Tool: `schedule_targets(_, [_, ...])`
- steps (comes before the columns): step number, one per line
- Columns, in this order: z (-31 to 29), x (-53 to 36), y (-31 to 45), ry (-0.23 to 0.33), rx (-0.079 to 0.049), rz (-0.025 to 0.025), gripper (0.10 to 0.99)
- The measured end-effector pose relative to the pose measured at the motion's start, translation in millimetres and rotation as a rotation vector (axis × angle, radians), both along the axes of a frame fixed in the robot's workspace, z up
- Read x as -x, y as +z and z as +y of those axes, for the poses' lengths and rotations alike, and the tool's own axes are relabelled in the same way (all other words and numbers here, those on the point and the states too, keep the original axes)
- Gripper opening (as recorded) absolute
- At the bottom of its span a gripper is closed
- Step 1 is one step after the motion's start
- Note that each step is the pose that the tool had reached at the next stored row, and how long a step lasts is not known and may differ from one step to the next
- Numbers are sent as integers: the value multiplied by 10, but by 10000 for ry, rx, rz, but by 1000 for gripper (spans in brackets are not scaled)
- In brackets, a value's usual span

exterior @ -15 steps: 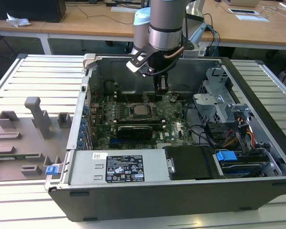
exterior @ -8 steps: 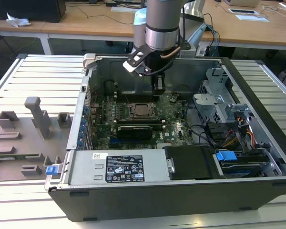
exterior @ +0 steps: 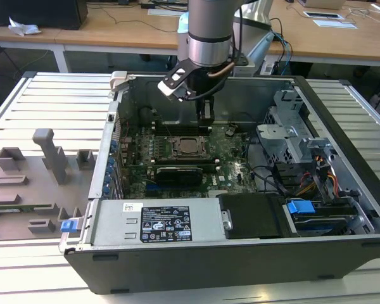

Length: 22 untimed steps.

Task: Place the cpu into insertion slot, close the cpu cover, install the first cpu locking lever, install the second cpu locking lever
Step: 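Close the cpu cover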

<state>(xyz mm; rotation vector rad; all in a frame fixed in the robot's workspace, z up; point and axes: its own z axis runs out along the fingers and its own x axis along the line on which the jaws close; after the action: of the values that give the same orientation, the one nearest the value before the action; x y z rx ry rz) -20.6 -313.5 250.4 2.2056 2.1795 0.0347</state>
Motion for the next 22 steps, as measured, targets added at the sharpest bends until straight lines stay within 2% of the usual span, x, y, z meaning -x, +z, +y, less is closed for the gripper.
schedule_targets(15, [0, 191, -7, -1, -1, -1, 106])
schedule_targets(20, [0, 306, -128, -2, -1, -1, 106])
schedule_targets(22, [0, 316, -133, 1, 2, 1, 106])
